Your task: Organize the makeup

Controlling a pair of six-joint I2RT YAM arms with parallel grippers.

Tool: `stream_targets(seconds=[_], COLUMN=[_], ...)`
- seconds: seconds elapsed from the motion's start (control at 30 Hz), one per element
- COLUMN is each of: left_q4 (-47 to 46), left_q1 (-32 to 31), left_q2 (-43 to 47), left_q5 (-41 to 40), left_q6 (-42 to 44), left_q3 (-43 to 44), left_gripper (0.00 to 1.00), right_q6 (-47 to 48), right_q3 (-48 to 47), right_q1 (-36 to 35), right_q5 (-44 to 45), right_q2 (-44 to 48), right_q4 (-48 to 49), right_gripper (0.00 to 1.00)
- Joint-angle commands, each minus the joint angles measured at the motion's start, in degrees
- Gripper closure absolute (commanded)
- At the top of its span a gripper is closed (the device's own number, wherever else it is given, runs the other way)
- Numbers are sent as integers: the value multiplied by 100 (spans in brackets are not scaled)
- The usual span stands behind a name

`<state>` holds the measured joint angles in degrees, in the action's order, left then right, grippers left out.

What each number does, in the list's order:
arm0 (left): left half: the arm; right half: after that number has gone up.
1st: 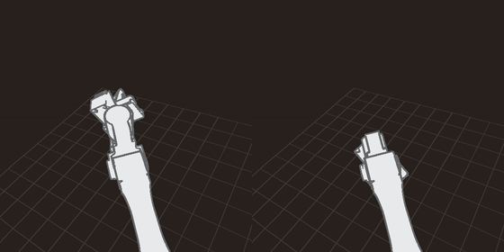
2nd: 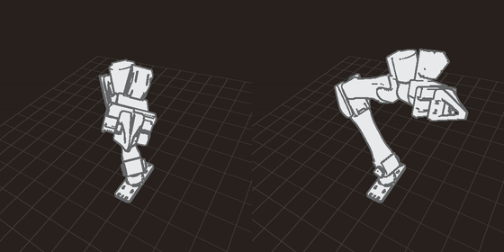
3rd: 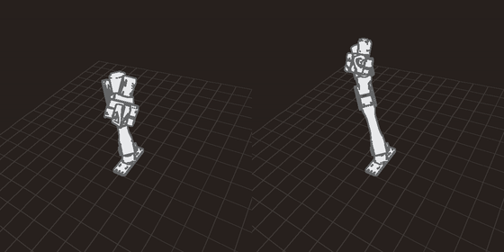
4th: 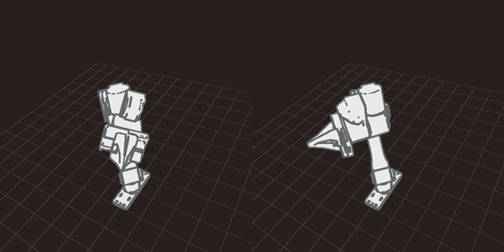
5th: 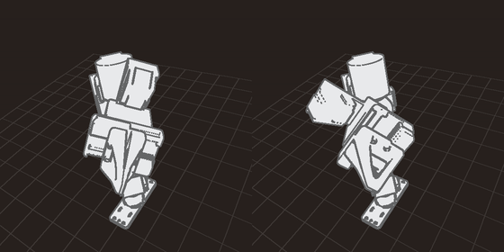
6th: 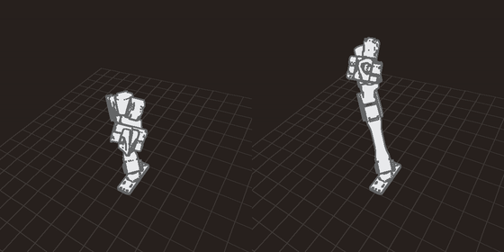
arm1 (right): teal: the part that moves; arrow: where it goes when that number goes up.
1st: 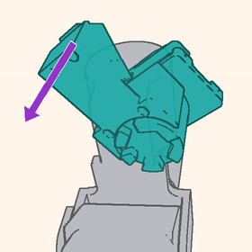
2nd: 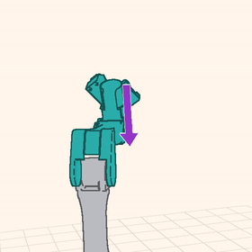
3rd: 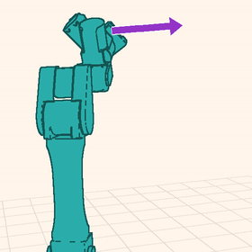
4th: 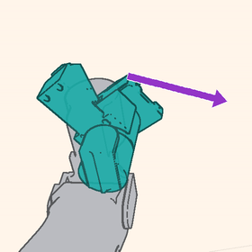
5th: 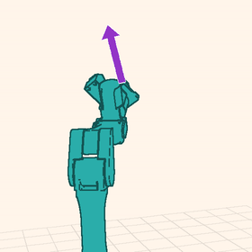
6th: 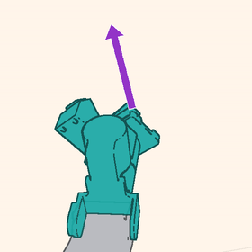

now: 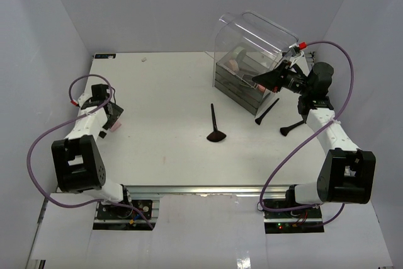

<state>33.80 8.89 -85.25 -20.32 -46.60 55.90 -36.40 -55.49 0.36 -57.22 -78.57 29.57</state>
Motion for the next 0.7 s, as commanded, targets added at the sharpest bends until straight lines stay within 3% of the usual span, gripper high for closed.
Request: stream_targets(seconds=[0.0,0.17,0.3,0.67], left_q4=[18,-163,-295,-257], left_q1=[351,570,713,755], left_q2=[-513,-1101,-1380,-1505], left_q5=[161,523,988,1388], left_q6=[430,1489,1787,1538], left_q3=[259,692,751,1077], left_gripper=[2,2,2,2], right_q6=[-140,-258,-400,-552], right_q3=[21,47,71,119], right_q1=[-27,-27,-27,-27], right_q5=[-431,-506,-563,-652], right_q2=[237,179,100,68], right_q4=[560,708,846,1060], right_gripper=[92,92,92,92])
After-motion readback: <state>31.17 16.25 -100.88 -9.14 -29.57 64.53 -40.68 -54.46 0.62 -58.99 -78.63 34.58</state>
